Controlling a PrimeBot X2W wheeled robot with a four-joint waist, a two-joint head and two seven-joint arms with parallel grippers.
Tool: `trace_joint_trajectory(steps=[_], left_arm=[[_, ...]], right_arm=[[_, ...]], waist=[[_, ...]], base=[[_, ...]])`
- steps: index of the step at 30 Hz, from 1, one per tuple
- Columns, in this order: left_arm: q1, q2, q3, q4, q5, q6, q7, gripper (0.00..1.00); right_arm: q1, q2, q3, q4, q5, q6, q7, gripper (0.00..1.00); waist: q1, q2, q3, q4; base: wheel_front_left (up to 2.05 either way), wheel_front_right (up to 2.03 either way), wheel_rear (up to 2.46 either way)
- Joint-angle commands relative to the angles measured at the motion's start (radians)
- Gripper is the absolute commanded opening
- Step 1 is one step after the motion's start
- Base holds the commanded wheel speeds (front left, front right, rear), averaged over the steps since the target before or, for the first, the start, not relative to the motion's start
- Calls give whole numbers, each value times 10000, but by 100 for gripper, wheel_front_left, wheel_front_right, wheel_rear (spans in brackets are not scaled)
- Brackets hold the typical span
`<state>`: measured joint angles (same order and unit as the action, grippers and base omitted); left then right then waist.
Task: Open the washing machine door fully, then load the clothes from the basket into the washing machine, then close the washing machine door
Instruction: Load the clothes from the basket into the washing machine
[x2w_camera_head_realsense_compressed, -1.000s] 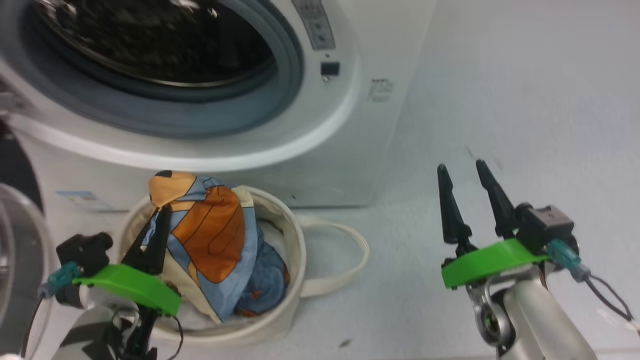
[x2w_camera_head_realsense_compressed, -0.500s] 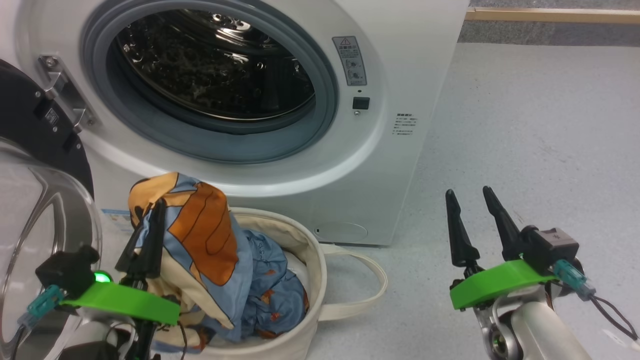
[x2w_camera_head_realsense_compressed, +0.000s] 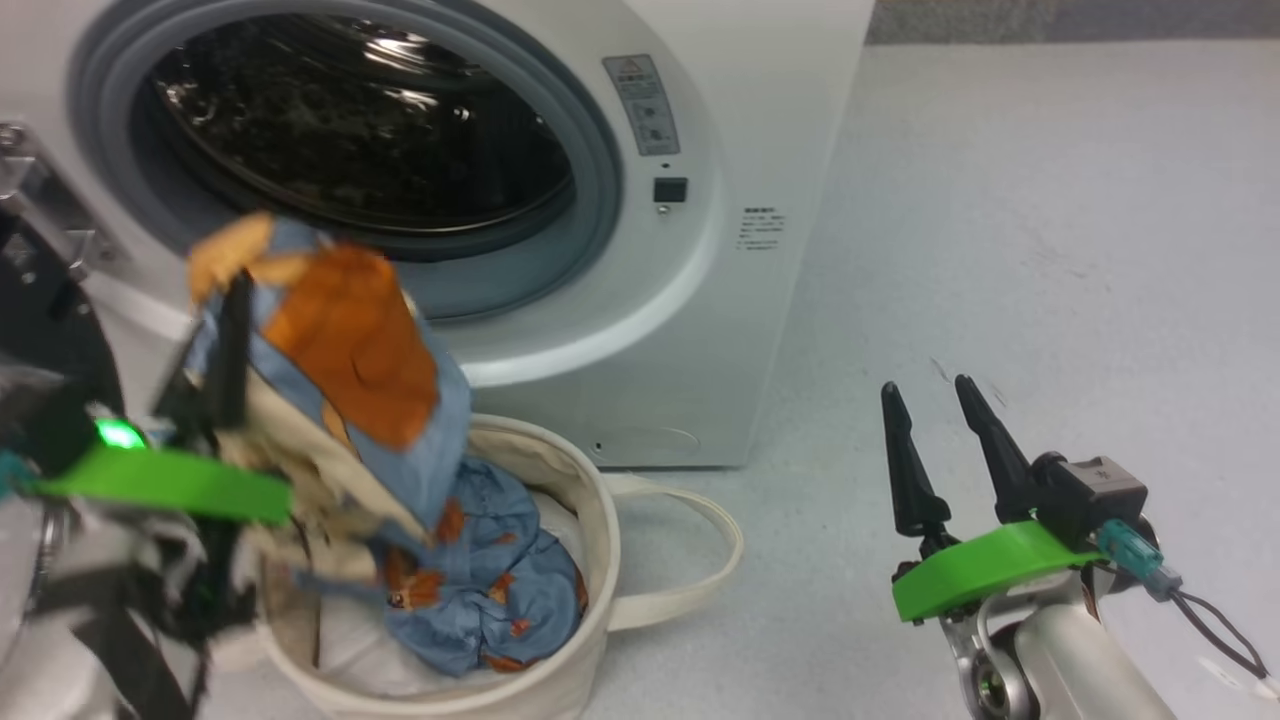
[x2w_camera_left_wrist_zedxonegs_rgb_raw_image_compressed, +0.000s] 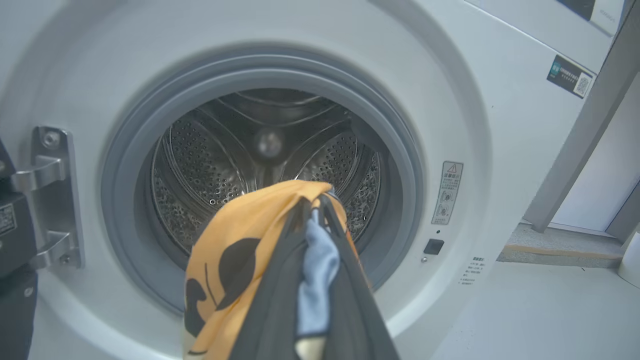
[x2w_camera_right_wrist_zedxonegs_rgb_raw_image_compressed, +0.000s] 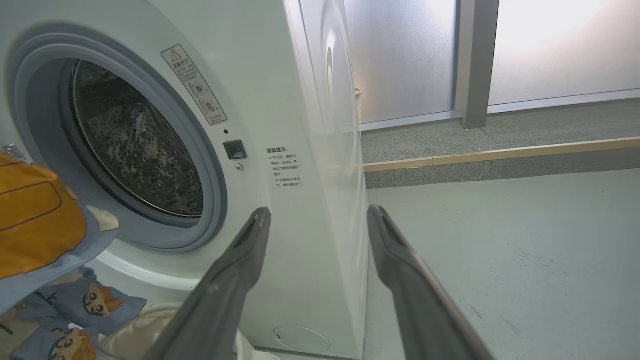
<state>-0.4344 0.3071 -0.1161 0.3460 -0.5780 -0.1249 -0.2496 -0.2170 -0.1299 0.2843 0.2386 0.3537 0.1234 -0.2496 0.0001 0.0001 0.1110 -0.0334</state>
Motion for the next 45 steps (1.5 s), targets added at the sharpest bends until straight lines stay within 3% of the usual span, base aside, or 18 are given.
trace_joint_trajectory(steps=[1, 6, 9, 24, 32, 37, 43, 45], left_arm=[[-922, 612, 388, -172, -133, -57, -122, 0], [-2274, 1370, 434, 265, -635, -58, -122, 0], [-2758, 1519, 425, 476, -895, -58, -122, 0], [-5581, 1523, 207, 3516, -208, -58, -122, 0], [-7064, 1733, -60, 4279, 15, -58, -122, 0], [-7696, 1832, 10, 3434, 291, -58, -122, 0], [-8105, 1482, 1593, 1298, 642, -58, -122, 0], [-7901, 1350, 1788, 1394, 1039, -58, -122, 0]], right_arm=[[-300, 31, 236, -326, -74, 73, -122, 100], [-550, 136, 251, -534, -224, 73, -122, 100], [-601, 214, 200, -576, -325, 73, -122, 100], [-645, 321, -342, -1264, -1197, 73, -122, 100], [-457, 463, -675, -1666, -1512, 73, -122, 100], [-380, 532, -818, -1849, -1647, 73, -122, 100], [-368, 566, -984, -2055, -1738, 73, -122, 100], [-361, 592, -954, -2019, -1749, 73, -122, 100]], waist=[[-1, -1, 230, -213], [-1, -1, 904, -643], [-1, -1, 1409, -861], [-1, -1, 4174, -1651], [-1, -1, 5151, -1800], [-1, -1, 5435, -1928], [-1, -1, 5726, -2019], [-1, -1, 5765, -2050]], base=[[0, 0, 0], [0, 0, 0], [0, 0, 0], [0, 0, 0], [0, 0, 0], [0, 0, 0], [0, 0, 0], [0, 0, 0]])
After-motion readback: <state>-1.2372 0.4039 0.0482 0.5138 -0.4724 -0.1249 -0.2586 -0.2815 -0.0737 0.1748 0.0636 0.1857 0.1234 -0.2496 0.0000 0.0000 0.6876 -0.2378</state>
